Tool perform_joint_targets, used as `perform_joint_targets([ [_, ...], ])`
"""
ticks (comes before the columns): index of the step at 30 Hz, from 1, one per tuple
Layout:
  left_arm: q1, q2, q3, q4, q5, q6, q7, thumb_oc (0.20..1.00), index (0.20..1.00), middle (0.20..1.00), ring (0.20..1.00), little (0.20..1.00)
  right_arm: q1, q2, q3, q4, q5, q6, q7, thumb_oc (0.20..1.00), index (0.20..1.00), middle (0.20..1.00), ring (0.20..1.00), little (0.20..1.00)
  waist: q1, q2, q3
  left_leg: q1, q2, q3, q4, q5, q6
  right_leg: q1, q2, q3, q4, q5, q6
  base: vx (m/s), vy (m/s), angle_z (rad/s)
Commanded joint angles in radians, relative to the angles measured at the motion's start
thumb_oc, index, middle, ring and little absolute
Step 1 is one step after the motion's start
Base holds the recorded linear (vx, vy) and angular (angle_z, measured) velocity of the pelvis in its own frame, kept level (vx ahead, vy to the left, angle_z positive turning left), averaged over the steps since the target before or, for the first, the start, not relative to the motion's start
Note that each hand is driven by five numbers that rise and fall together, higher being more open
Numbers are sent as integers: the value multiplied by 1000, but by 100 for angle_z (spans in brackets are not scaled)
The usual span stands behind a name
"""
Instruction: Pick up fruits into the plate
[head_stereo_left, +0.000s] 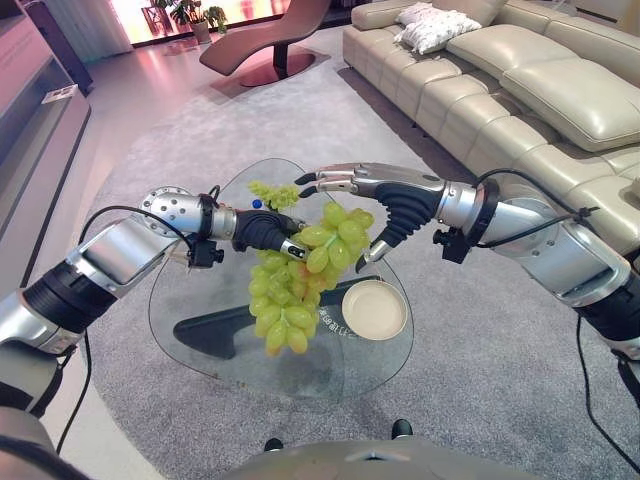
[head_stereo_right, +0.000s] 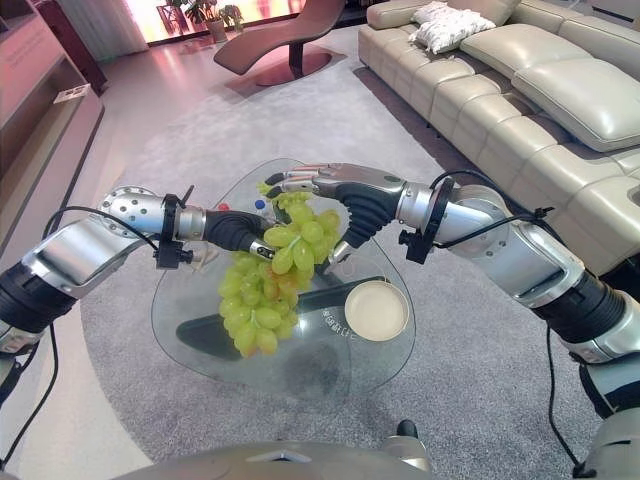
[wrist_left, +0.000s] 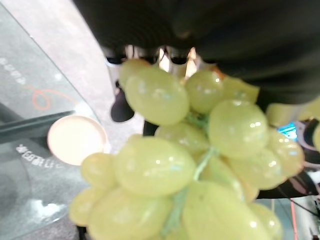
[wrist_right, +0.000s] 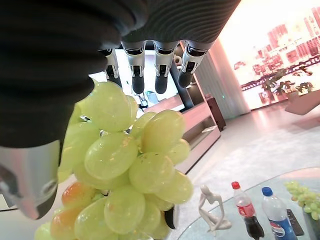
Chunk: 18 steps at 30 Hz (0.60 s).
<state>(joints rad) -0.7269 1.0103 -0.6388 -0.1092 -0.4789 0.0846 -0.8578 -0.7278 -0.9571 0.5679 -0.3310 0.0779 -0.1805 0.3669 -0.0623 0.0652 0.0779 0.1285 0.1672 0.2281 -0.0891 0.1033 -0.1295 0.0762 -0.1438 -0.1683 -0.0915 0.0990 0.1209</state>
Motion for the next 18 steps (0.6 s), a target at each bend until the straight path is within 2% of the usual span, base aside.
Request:
perform_joint_targets([
  [1, -113, 12, 13, -11, -87, -33, 41, 200, 200, 200, 200, 200, -75, 17, 32, -39, 27, -9, -49, 1000, 1000, 1000, 1000, 1000, -1, -46, -28, 4, -33, -21, 38, -114, 29, 36, -37, 11, 50, -87, 45, -1, 6, -4],
  [11, -99, -49, 26, -24, -110, -23, 104, 200, 200, 200, 200, 200, -64, 76, 40, -40, 31, 22, -24, 1000, 1000, 1000, 1000, 1000, 0, -47, -25, 9, -34, -25, 41, -118, 32, 42, -39, 9, 60, -95, 41, 0, 1, 0],
  [12, -96, -53, 31, -25, -110, -21, 108, 200, 200, 200, 200, 200, -63, 77, 39, -38, 32, 22, -22, 928, 928, 928, 928, 928, 1, -48, -25, 9, -34, -25, 41, -118, 32, 43, -39, 8, 60, -95, 41, 0, 0, 0],
  [13, -93, -58, 36, -26, -107, -20, 112, 200, 200, 200, 200, 200, -63, 78, 40, -37, 34, 23, -20, 774, 774, 774, 774, 774, 1, -48, -25, 10, -33, -24, 40, -118, 32, 43, -40, 8, 60, -95, 41, 0, 0, 0],
  [14, -92, -63, 39, -26, -106, -18, 126, 200, 200, 200, 200, 200, -61, 83, 43, -35, 38, 27, -23, 200, 200, 200, 200, 200, 2, -49, -25, 10, -33, -25, 41, -118, 32, 44, -40, 8, 61, -96, 41, 0, 0, 0],
  [18, -80, -80, 60, -25, -89, -11, 147, 200, 200, 200, 200, 200, -49, 95, 40, -31, 36, 62, 6, 200, 200, 200, 200, 200, 3, -51, -23, 11, -31, -23, 40, -117, 30, 43, -41, 1, 63, -97, 41, 0, 0, 0],
])
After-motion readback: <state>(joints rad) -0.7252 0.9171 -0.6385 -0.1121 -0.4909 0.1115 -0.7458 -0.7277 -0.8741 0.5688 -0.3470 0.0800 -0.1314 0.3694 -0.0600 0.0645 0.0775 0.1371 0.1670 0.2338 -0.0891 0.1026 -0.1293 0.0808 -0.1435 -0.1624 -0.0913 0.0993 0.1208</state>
